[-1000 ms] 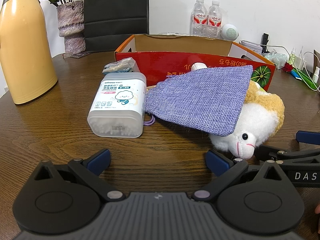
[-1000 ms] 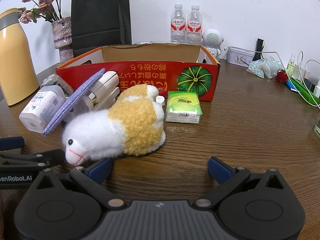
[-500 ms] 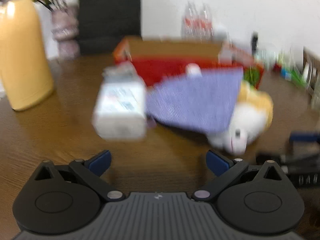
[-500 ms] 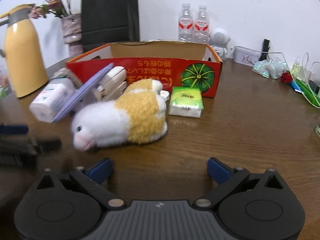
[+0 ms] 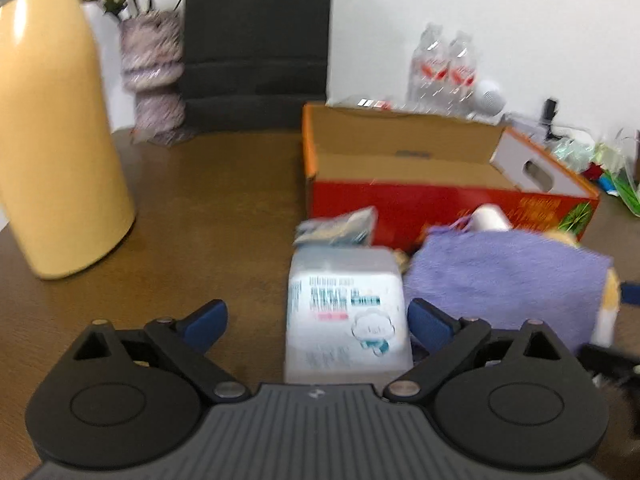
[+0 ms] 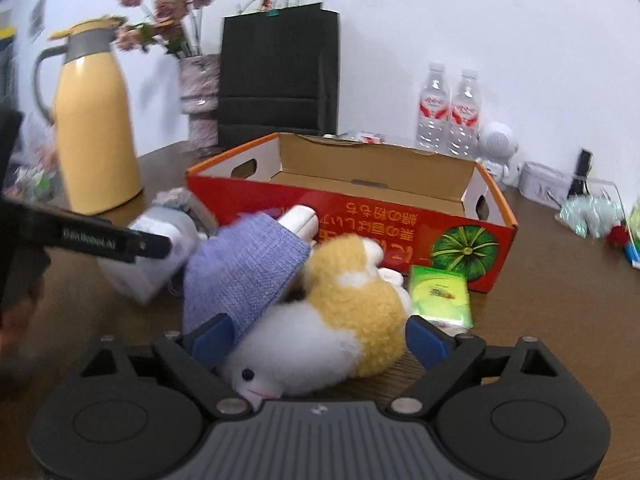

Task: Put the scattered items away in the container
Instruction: 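Grasp the white cotton-bud tub with left tool while right tool grasps the plush sheep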

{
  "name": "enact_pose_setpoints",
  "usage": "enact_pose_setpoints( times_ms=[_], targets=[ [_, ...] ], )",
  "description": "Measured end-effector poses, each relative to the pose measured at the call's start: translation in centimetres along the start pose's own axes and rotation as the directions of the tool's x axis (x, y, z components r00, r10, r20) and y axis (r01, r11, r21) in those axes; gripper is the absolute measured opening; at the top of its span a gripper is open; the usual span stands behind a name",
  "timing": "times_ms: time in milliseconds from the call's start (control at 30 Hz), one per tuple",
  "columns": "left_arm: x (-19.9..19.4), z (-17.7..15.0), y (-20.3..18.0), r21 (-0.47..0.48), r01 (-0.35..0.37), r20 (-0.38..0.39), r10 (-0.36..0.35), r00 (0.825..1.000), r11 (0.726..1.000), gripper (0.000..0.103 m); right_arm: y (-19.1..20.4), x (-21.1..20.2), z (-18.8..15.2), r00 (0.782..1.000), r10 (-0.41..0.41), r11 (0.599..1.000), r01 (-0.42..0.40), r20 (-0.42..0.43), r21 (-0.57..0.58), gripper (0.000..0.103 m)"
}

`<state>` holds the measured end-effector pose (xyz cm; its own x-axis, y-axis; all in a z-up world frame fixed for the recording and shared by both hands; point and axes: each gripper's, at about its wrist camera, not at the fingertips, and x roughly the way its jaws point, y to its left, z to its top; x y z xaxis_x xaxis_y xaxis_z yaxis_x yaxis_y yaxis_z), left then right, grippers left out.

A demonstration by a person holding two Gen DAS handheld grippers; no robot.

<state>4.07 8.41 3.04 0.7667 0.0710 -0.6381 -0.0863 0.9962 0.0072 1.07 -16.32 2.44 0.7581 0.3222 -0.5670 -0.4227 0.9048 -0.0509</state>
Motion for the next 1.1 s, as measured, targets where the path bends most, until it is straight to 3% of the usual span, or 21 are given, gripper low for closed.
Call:
enact_pose_setpoints(
  times_ms=[67,133,200,267,300,367,433,500,533,600,633,700,733,800,833,933,1000,1033,1067,1100],
  targets=[
    [-1.0,-0.3,0.3,-0.003,0.006,0.015,-0.006,1.000,1.000,0.099,-1.2,-1.2,-0.3,0.995,-0.101,0.994,0.101,-0.002,-0.028,0.098],
    [-1.6,0.0,0.2,0.007,0.079,0.038,-0.079,0.996,0.997,0.103,-2.4,-2.1,-0.4,0.987,-0.163,0.986,0.163,-0.003,-0.022,0.098],
    [-1.0,0.4,-0.6,0.054,0.100,0.035,-0.102,0.994,0.993,0.103,-3.4,-2.5,-0.7,0.992,-0.127,0.991,0.128,-0.016,0.041,0.098],
    [0.2,0.5,-1.0,0.066,0.054,-0.003,-0.054,0.999,0.996,0.101,-3.6,-1.9,-0.8,0.997,-0.064,0.988,0.069,-0.036,0.141,0.098],
    [0.5,0.4,-0.9,0.056,0.045,-0.015,-0.045,0.999,0.997,0.098,-3.3,-1.3,-0.8,0.998,-0.042,0.981,0.050,-0.048,0.187,0.098],
    [0.5,0.2,-0.1,0.008,0.053,-0.019,-0.053,0.998,0.999,0.074,-2.1,0.1,-0.6,0.999,-0.008,0.969,0.018,-0.041,0.248,0.098],
    [-0.1,0.0,0.7,-0.028,0.067,-0.015,-0.068,0.998,0.997,0.067,-1.0,1.8,-0.7,0.999,-0.028,0.947,0.036,-0.031,0.318,0.099],
    [-1.3,-0.3,0.8,-0.040,0.070,-0.009,-0.070,0.997,0.997,0.066,-0.9,3.1,-1.0,1.000,-0.007,0.920,0.012,-0.014,0.392,0.096],
    [-1.9,-0.6,0.7,-0.043,0.063,-0.005,-0.063,0.998,0.997,0.066,-1.2,3.0,-1.0,1.000,0.022,0.914,-0.014,-0.016,0.407,0.088],
    [-3.4,-1.6,0.7,-0.050,0.051,-0.009,-0.052,0.999,0.997,0.066,-2.0,1.7,-0.7,0.997,0.070,0.930,-0.058,-0.021,0.362,0.068],
    [-4.0,-2.2,0.6,-0.054,0.055,-0.017,-0.056,0.998,0.997,0.066,-2.4,0.8,-0.6,0.997,0.066,0.948,-0.052,-0.034,0.315,0.067],
    [-5.1,-3.3,0.4,-0.056,0.077,-0.020,-0.078,0.997,0.995,0.067,-3.7,-1.0,-0.8,0.998,0.006,0.975,0.009,-0.066,0.224,0.070],
    [-5.5,-3.8,0.2,-0.053,0.082,-0.014,-0.082,0.997,0.995,0.067,-4.5,-1.9,-1.0,0.996,-0.048,0.974,0.063,-0.071,0.219,0.076],
    [-5.8,-4.3,-0.3,-0.029,0.068,-0.014,-0.068,0.998,0.997,0.072,-5.9,-2.9,-1.2,0.988,-0.136,0.954,0.152,-0.080,0.257,0.077],
    [-5.6,-4.4,-0.4,-0.019,0.056,-0.019,-0.056,0.998,0.998,0.078,-6.1,-3.0,-1.2,0.989,-0.129,0.946,0.146,-0.079,0.288,0.078],
    [-5.0,-4.1,-0.5,-0.027,0.049,-0.046,-0.050,0.998,0.998,0.086,-5.2,-1.8,-1.5,0.998,-0.029,0.926,0.046,-0.052,0.375,0.096],
    [-4.6,-4.2,-0.3,-0.042,0.058,-0.062,-0.060,0.996,0.997,0.091,-3.5,-0.1,-1.8,0.995,-0.027,0.936,0.057,-0.091,0.349,0.094],
    [-4.5,-4.4,-0.2,-0.048,0.056,-0.065,-0.059,0.996,0.997,0.083,-2.7,0.6,-2.0,0.995,-0.030,0.948,0.060,-0.100,0.313,0.085],
    [-4.4,-4.6,0.0,-0.060,0.057,-0.068,-0.061,0.996,0.997,0.067,-2.0,1.1,-2.3,0.994,-0.039,0.960,0.067,-0.104,0.273,0.060],
    [-4.5,-4.8,0.2,-0.081,0.054,-0.061,-0.060,0.996,0.995,0.067,-1.6,1.4,-2.4,0.992,-0.052,0.968,0.078,-0.114,0.240,0.048]
  ],
)
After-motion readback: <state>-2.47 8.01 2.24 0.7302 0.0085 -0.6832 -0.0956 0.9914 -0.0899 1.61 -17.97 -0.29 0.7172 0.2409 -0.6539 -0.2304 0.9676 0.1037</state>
